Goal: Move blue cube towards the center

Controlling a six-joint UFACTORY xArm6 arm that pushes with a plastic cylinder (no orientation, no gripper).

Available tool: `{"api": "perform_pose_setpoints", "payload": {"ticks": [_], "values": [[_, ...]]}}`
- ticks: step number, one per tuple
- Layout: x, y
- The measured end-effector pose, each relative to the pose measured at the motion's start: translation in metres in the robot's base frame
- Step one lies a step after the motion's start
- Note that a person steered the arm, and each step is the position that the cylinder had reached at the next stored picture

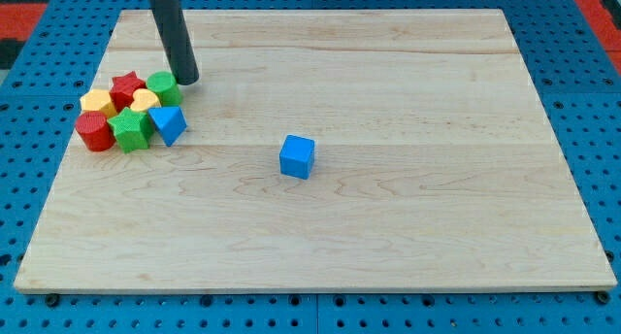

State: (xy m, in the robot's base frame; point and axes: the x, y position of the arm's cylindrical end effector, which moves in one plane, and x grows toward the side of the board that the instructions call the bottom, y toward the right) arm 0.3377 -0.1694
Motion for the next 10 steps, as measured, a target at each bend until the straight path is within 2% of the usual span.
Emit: {"api": "perform_pose_setpoints", "payload": {"ticks": [2,3,4,5,6,7,8,9,10], "values": [[0.003,0.005],[0.023,0.037],[0.062,0.065],[0.102,0.068],[0.124,0.051],[0.127,0.01],[0.142,0.008],[0.165,0.056],[0.162,0.112]]}}
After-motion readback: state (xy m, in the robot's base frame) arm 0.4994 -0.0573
